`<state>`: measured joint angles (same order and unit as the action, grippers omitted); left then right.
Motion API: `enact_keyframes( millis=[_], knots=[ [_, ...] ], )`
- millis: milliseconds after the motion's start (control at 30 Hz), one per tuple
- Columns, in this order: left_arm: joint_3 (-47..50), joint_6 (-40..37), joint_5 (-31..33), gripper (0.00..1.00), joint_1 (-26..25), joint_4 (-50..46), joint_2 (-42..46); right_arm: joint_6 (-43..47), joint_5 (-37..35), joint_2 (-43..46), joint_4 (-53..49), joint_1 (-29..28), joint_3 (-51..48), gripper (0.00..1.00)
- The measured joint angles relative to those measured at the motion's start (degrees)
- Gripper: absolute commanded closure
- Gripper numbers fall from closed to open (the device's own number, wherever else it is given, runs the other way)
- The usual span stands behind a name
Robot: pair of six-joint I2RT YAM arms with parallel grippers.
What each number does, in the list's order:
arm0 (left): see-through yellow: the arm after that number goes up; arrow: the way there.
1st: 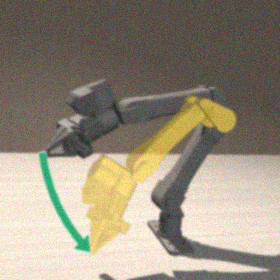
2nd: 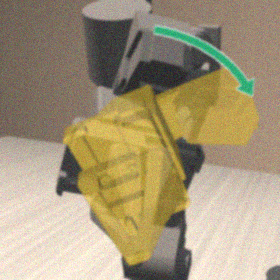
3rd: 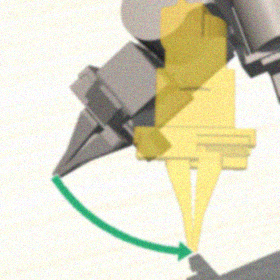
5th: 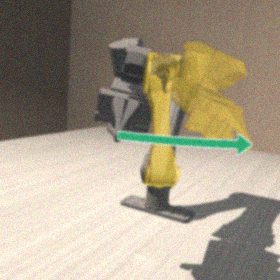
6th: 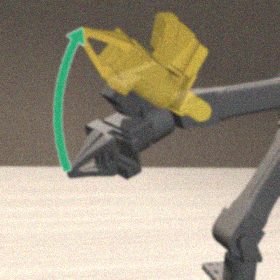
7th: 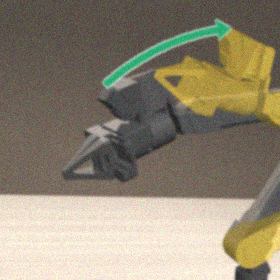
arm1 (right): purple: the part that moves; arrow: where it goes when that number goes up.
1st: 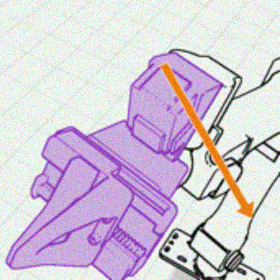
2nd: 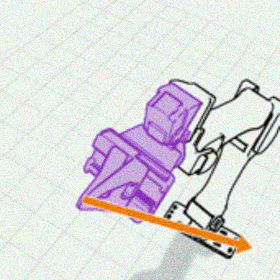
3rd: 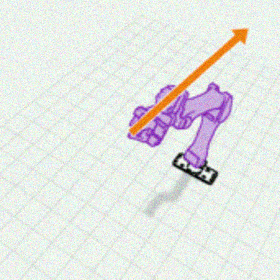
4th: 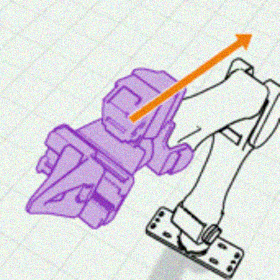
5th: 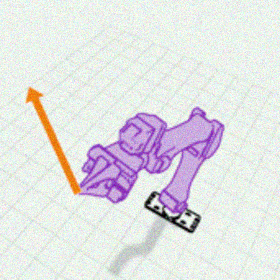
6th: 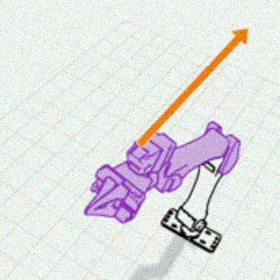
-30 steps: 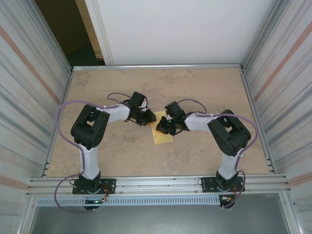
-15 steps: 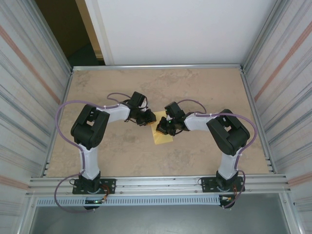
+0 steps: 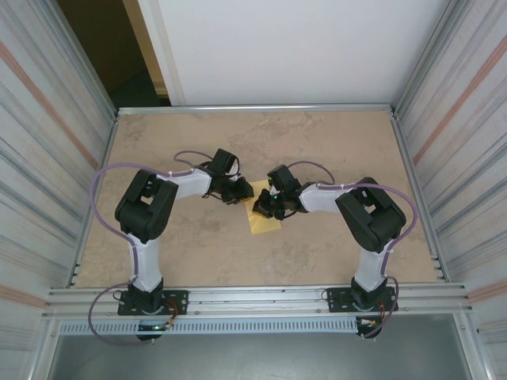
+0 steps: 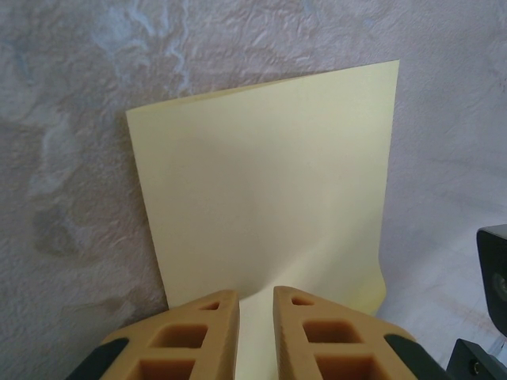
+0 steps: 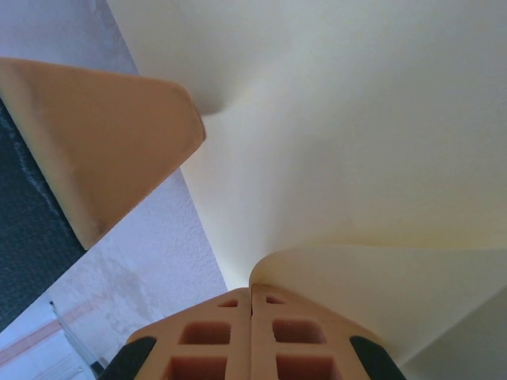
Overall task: Fold a paper plane with a square sheet of paper (pick it up from the middle)
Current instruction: Fold the triangle a second time at the center of the table.
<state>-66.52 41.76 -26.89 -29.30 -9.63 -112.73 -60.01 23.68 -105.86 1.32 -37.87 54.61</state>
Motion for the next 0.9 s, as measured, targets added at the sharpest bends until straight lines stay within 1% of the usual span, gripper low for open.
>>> enact_keyframes(
  millis=[900],
  knots=[
    [0.0, 0.0, 0.0, 0.79, 0.0, 0.0, 0.0, -1.1, -1.2, -0.6, -0.3, 0.0, 0.0, 1.00]
  ],
)
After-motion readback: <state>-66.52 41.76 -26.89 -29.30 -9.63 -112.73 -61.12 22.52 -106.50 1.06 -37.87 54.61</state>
